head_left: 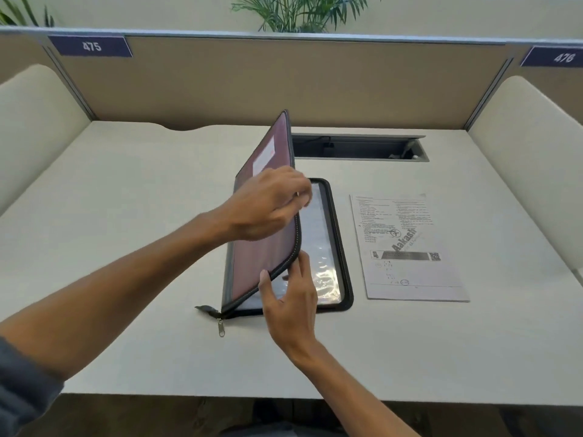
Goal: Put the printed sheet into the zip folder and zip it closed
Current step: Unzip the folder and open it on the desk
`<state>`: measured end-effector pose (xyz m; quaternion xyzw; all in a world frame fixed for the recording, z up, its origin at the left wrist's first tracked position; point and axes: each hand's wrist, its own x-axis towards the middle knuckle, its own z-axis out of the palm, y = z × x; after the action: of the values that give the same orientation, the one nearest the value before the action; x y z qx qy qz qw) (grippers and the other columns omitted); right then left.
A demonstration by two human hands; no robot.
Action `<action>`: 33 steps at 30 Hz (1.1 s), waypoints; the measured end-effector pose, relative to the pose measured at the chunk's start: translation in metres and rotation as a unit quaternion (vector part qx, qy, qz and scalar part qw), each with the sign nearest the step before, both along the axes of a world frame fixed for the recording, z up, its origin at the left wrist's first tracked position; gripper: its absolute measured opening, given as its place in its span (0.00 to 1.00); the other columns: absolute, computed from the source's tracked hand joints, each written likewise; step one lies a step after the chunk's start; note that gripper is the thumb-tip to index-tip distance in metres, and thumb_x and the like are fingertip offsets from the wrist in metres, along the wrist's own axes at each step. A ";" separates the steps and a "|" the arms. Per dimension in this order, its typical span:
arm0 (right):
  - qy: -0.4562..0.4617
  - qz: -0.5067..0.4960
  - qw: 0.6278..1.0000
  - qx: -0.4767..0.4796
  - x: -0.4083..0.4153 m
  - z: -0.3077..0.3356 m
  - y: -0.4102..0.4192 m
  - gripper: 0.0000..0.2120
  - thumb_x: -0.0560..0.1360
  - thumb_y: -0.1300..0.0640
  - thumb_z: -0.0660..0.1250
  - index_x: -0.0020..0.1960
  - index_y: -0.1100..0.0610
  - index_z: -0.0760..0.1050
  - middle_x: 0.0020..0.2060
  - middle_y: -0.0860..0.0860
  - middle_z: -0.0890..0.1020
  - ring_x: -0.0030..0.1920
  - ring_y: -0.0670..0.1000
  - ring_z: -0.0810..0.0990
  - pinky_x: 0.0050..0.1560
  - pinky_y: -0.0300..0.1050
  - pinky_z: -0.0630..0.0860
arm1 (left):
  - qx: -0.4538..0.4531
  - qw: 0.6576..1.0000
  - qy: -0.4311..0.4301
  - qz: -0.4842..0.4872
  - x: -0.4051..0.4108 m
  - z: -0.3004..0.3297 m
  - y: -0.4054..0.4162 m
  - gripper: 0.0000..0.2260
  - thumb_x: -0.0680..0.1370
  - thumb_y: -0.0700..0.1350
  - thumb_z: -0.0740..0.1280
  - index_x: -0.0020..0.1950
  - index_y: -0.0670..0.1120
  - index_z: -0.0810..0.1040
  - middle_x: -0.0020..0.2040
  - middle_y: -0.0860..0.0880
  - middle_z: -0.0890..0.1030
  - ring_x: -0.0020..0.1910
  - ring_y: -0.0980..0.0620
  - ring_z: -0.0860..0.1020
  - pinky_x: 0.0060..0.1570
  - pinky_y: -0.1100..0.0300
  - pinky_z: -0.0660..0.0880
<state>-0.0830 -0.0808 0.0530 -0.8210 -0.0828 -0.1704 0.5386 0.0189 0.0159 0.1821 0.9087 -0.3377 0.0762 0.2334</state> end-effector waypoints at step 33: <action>0.112 0.133 0.894 -0.414 0.031 -0.099 -0.051 0.35 0.78 0.31 0.43 0.79 0.47 0.43 0.79 0.44 0.44 0.77 0.44 0.39 0.78 0.48 0.41 | 0.193 0.877 0.016 0.440 -0.034 -0.018 0.227 0.20 0.76 0.49 0.65 0.66 0.46 0.73 0.62 0.45 0.75 0.57 0.38 0.77 0.48 0.43 0.75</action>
<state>-0.0517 -0.1314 -0.0458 -0.9647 -0.1932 0.0452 0.1732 -0.0150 0.2431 0.1639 0.9917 0.0924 0.0899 0.0015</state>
